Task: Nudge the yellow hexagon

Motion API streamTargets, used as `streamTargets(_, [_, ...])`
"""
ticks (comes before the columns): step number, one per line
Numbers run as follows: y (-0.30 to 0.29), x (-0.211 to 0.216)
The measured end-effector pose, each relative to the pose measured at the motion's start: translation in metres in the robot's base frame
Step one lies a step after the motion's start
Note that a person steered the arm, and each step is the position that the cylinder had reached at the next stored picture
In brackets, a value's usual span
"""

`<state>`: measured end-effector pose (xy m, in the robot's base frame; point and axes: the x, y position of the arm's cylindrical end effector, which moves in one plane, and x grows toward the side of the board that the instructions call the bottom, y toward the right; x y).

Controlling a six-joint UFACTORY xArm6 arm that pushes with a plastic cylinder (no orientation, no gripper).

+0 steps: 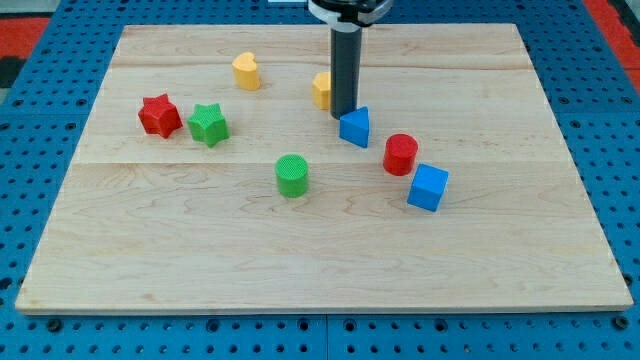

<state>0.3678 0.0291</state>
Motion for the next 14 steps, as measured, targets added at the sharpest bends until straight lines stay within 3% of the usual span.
streamTargets(4, [-0.092, -0.042])
streamTargets(7, [-0.091, -0.087])
streamTargets(9, [-0.084, -0.089])
streamTargets(11, [-0.040, -0.089])
streamTargets(14, [-0.036, -0.068])
